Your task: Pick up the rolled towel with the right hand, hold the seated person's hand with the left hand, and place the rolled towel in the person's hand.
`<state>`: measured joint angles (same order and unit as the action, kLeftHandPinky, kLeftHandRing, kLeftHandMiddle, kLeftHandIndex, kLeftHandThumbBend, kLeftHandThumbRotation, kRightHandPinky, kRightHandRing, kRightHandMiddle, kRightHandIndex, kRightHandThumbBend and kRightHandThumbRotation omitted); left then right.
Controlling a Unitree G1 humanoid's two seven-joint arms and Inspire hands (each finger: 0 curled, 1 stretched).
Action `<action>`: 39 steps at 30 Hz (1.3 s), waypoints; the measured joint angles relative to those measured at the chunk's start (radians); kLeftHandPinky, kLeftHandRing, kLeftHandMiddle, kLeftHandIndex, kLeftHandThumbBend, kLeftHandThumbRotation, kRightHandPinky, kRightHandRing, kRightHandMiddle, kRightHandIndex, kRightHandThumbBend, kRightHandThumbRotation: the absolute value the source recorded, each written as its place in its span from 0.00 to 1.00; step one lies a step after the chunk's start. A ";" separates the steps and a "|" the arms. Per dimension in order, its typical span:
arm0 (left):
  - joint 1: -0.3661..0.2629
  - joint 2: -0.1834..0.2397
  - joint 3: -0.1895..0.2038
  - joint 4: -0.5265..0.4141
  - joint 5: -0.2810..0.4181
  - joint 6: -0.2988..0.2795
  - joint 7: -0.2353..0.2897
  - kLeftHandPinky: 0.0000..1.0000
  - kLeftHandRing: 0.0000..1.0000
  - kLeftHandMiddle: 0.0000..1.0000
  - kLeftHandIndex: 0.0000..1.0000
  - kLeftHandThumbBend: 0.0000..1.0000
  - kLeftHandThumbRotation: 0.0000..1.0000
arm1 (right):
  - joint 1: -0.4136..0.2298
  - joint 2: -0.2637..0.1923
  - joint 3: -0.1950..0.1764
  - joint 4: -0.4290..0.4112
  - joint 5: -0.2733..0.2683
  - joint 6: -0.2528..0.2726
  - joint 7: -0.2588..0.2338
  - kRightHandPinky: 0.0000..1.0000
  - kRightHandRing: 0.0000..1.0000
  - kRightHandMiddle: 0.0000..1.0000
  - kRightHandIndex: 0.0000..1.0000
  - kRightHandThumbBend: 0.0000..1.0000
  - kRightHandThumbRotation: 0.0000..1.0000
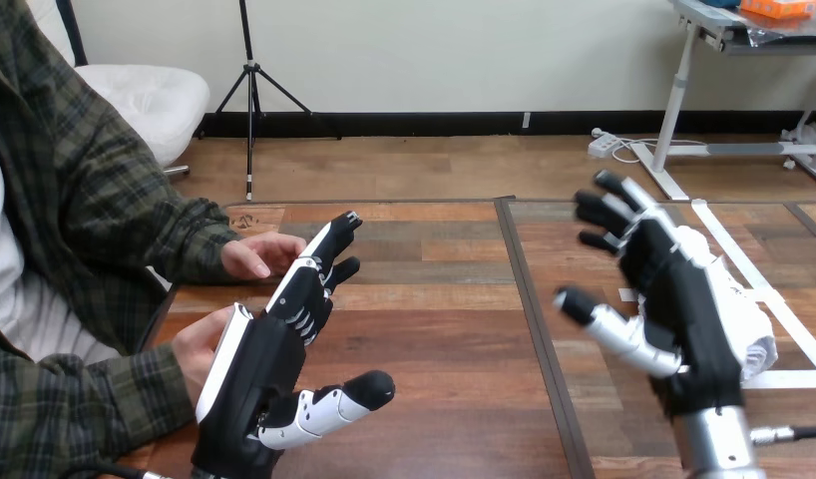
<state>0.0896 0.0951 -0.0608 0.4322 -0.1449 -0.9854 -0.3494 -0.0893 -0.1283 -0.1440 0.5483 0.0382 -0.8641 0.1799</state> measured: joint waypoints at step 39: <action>-0.002 0.000 0.002 0.000 -0.006 0.002 -0.012 0.95 0.98 0.96 0.92 1.00 0.61 | -0.069 -0.001 -0.024 -0.342 -0.224 0.598 -0.352 1.00 1.00 0.95 0.97 0.98 0.41</action>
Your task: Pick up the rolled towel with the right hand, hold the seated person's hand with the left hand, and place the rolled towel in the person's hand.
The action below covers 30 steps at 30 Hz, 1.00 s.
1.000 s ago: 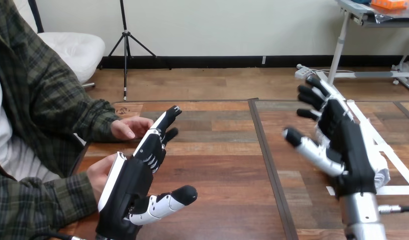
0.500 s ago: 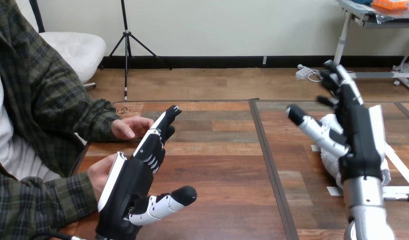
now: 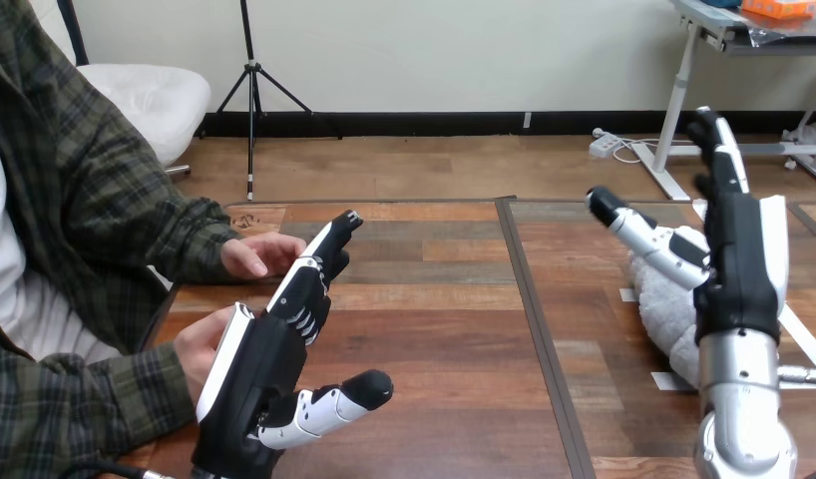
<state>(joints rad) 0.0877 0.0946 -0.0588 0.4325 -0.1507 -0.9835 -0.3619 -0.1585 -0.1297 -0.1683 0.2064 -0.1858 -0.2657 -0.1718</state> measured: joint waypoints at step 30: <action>-0.002 -0.003 0.000 0.000 -0.029 0.007 -0.010 0.98 0.99 0.97 0.91 1.00 0.60 | -0.170 -0.171 -0.010 0.066 -0.012 0.363 0.056 0.86 0.96 1.00 1.00 1.00 0.47</action>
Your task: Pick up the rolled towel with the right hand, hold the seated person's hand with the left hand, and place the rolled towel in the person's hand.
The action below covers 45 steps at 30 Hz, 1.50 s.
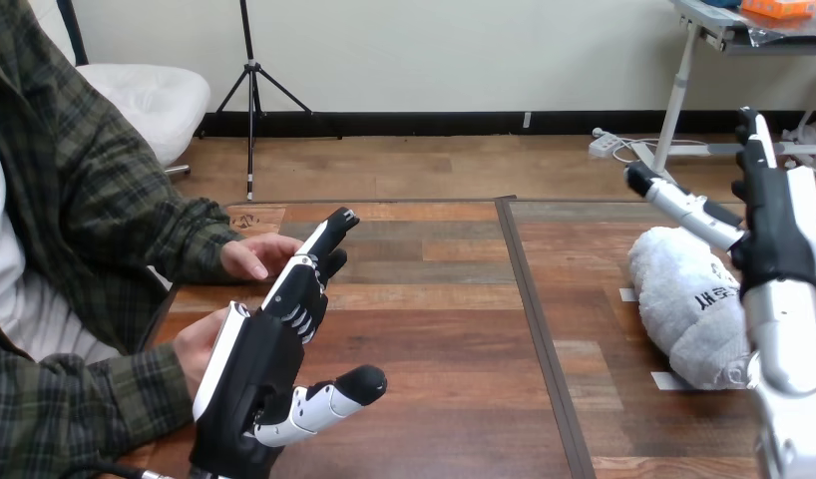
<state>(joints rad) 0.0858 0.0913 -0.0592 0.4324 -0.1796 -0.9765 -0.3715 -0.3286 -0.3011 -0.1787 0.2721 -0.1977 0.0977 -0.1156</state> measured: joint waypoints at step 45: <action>-0.008 -0.035 -0.005 0.000 -0.016 0.020 -0.030 1.00 1.00 0.98 0.92 1.00 0.54 | -0.407 -0.174 0.147 0.688 -0.094 0.282 0.146 0.70 0.86 0.92 1.00 1.00 0.46</action>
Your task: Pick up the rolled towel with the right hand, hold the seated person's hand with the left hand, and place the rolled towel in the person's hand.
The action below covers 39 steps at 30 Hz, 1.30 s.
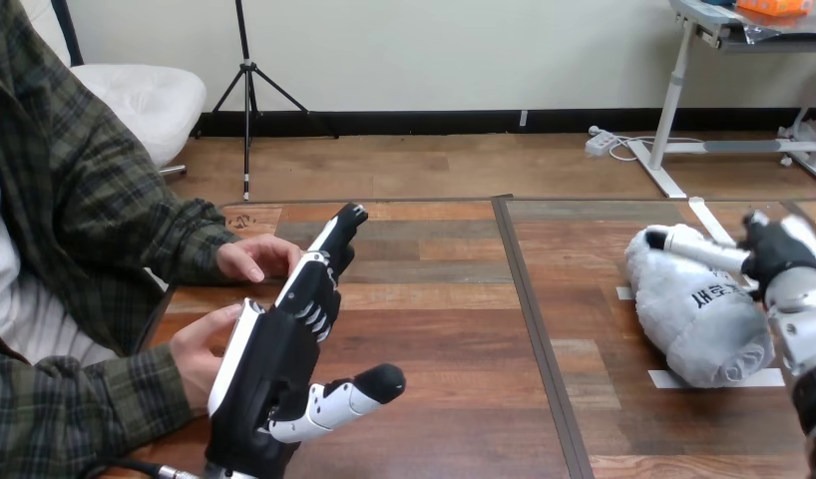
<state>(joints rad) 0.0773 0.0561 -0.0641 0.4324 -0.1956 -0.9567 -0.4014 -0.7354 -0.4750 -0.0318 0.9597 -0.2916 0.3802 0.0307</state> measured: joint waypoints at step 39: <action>-0.016 -0.032 -0.015 -0.054 -0.074 -0.029 -0.070 0.99 0.97 0.94 0.90 1.00 0.53 | -0.157 0.035 0.074 0.370 -0.023 -0.067 -0.029 0.79 1.00 1.00 0.99 0.95 0.40</action>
<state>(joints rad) 0.0616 0.0238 -0.0792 0.3780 -0.2691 -0.9852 -0.4715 -0.8920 -0.4397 0.0426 1.3299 -0.3150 0.3128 0.0013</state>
